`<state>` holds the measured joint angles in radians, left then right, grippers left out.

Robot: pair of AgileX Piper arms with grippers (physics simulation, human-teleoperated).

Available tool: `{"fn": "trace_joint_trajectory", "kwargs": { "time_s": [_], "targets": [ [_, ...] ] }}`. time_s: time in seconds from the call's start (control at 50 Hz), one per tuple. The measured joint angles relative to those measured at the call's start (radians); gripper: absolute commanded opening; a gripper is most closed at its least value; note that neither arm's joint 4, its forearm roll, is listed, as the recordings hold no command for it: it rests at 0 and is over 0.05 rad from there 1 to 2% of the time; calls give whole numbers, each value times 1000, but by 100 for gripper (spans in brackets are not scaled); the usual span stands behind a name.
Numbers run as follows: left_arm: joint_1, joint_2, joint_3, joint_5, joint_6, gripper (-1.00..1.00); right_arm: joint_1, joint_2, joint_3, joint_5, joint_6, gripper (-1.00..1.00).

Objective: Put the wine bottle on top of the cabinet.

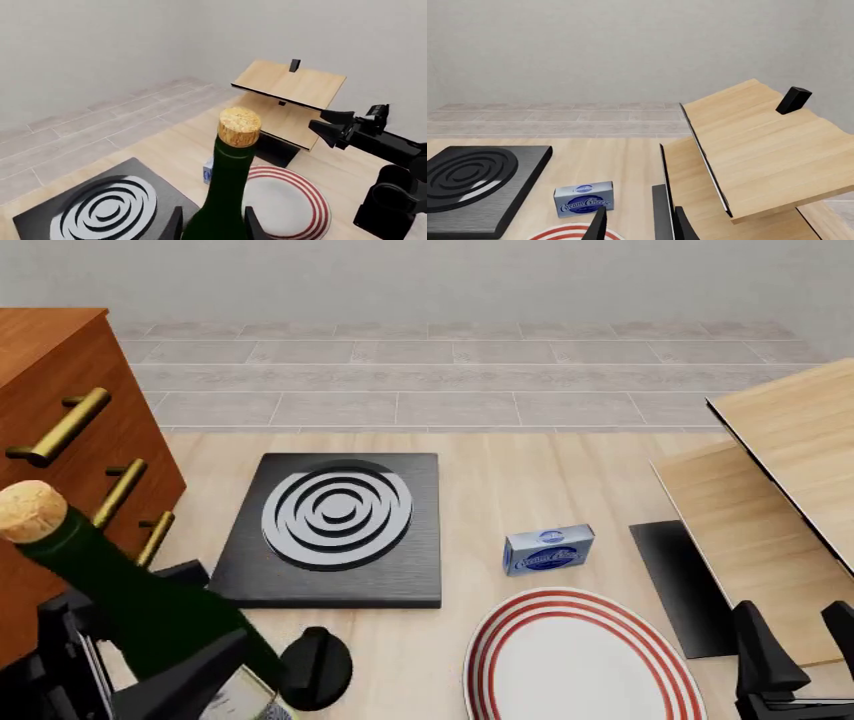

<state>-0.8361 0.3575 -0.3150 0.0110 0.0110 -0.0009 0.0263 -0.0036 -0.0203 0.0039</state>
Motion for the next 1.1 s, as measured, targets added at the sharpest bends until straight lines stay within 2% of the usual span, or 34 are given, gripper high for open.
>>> {"fn": "trace_joint_trajectory", "kwargs": {
  "time_s": [0.5, 1.1],
  "targets": [
    [155, -154, -117, 210, 42, -100, 0, 0, 0, 0, 0, 100],
    [362, -219, -278, 385, 70, -100, 0, 0, 0, 0, 0, 100]
  ]
}}
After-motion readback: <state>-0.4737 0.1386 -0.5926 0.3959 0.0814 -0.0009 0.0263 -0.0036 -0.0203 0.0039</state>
